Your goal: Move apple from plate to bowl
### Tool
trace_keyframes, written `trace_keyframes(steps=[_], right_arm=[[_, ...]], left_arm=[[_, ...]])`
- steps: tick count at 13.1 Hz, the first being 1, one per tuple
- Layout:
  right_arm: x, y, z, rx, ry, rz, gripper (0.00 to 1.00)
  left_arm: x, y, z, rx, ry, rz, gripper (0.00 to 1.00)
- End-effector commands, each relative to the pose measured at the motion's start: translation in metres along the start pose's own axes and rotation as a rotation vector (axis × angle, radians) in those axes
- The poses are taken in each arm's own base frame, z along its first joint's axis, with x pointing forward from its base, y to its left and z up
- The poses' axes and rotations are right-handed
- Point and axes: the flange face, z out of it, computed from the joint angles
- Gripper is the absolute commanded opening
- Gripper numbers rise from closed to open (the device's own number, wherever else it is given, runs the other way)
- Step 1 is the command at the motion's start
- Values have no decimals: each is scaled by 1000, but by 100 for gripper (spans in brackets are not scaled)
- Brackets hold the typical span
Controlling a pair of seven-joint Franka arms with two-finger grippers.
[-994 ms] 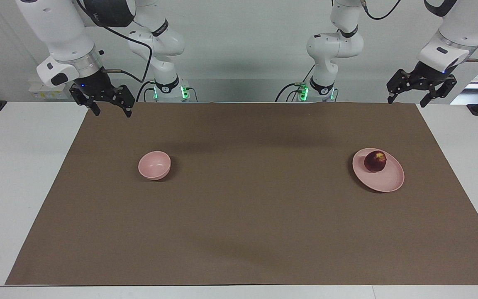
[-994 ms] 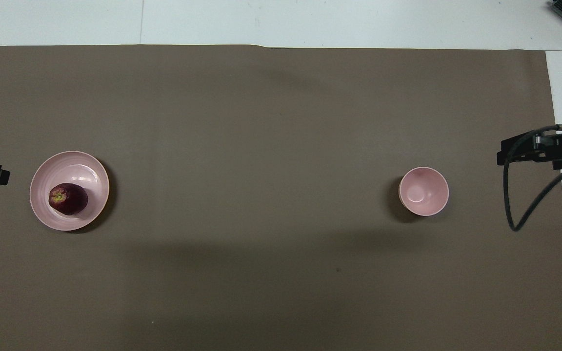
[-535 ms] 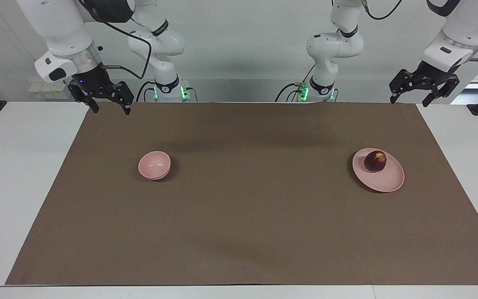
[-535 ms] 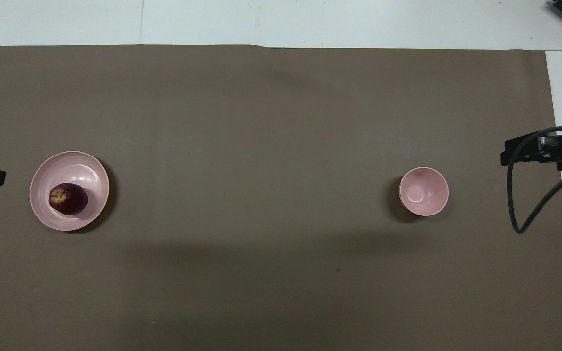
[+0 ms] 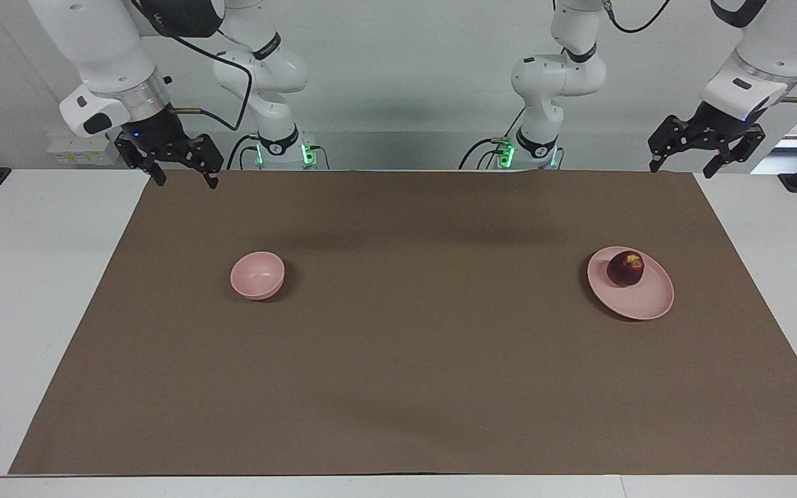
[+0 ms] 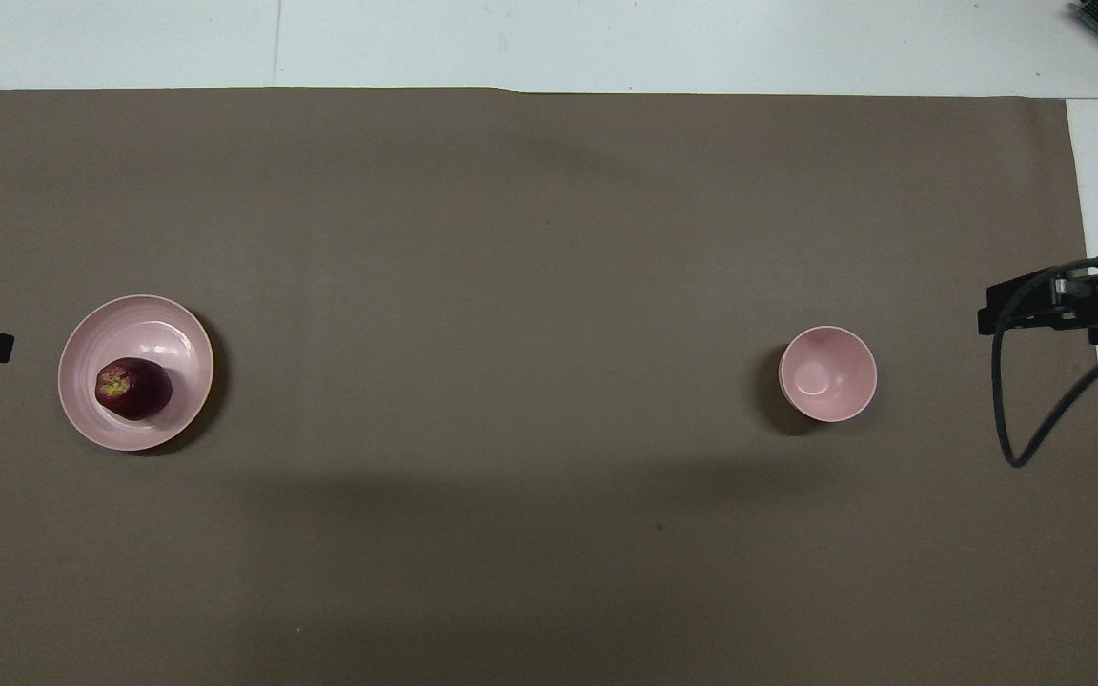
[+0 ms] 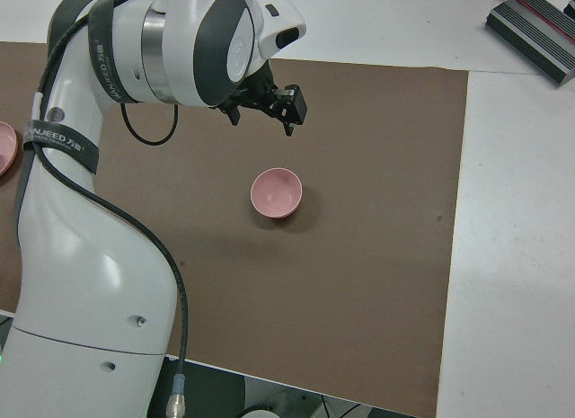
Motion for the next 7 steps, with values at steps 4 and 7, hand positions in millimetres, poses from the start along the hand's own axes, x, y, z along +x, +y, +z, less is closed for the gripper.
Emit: trace_keyframes(steps=[4, 7], right_arm=[[-11, -2, 3, -13, -5, -18, 100], [-11, -5, 2, -13, -2, -23, 100]], left_arm=[[-18, -15, 80, -4, -7, -25, 100], [-20, -29, 116, -1, 9, -53, 100]])
